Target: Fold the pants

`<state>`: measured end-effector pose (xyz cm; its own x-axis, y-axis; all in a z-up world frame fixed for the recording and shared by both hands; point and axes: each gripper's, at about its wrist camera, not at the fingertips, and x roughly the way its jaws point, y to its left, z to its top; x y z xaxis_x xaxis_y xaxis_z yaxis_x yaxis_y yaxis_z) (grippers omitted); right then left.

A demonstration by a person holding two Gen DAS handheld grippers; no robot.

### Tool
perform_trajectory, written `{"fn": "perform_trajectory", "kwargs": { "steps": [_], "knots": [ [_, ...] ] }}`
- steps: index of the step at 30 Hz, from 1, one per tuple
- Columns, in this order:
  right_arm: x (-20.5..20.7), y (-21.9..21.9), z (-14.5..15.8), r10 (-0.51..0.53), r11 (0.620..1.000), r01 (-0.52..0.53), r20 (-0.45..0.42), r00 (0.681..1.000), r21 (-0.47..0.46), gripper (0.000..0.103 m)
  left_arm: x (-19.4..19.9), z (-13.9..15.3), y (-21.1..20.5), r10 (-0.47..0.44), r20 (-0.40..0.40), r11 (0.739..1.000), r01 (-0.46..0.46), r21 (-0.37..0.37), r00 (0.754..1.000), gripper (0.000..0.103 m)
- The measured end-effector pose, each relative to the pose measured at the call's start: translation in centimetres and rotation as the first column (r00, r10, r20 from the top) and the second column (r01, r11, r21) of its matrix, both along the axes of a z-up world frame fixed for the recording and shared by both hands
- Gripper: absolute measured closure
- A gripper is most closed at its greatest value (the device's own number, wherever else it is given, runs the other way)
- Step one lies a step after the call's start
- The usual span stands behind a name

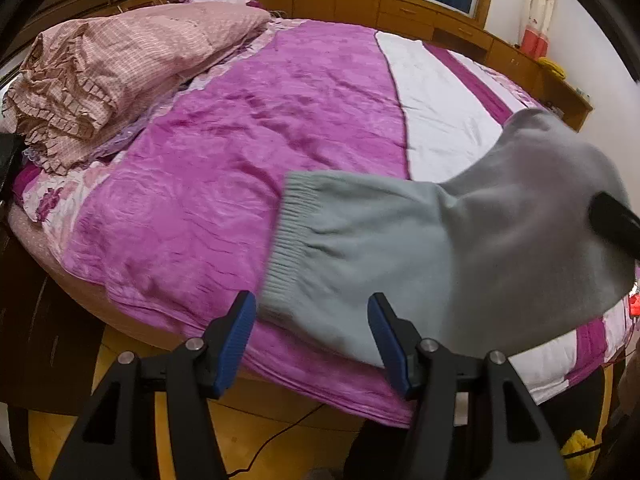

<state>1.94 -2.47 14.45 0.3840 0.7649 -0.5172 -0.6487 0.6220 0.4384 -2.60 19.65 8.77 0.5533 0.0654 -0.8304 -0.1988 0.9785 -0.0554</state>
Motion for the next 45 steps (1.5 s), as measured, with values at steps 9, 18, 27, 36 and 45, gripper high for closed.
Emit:
{"fn": "perform_trajectory", "kwargs": {
  "steps": [9, 18, 27, 36, 45],
  "knots": [
    [0.7, 6.3, 0.7, 0.115, 0.993, -0.115, 0.0, 0.993, 0.017, 0.099, 0.3, 0.6, 5.6, 0.094, 0.016, 0.995, -0.093, -0.032, 0.995, 0.042],
    [1.8, 12.9, -2.8, 0.203, 0.979, -0.204, -0.086, 0.975, -0.003, 0.099, -0.6, -0.1, 8.3, 0.133, 0.009, 0.991, -0.133, 0.002, 0.991, 0.042],
    [3.4, 17.6, -7.9, 0.209, 0.971, -0.227, -0.197, 0.958, -0.077, 0.095, -1.0, -0.1, 9.3, 0.168, 0.025, 0.986, -0.167, -0.027, 0.986, 0.042],
    [3.1, 11.7, -6.6, 0.169, 0.985, -0.173, -0.21, 0.963, 0.002, 0.068, -1.0, 2.6, 9.1, 0.103, 0.122, 0.981, -0.08, -0.177, 0.987, 0.041],
    [4.9, 4.7, -8.7, -0.069, 0.993, 0.043, -0.24, 0.968, -0.111, 0.061, 3.1, 0.7, 6.1, -0.035, 0.083, 0.966, 0.055, -0.251, 0.996, 0.041]
  ]
}}
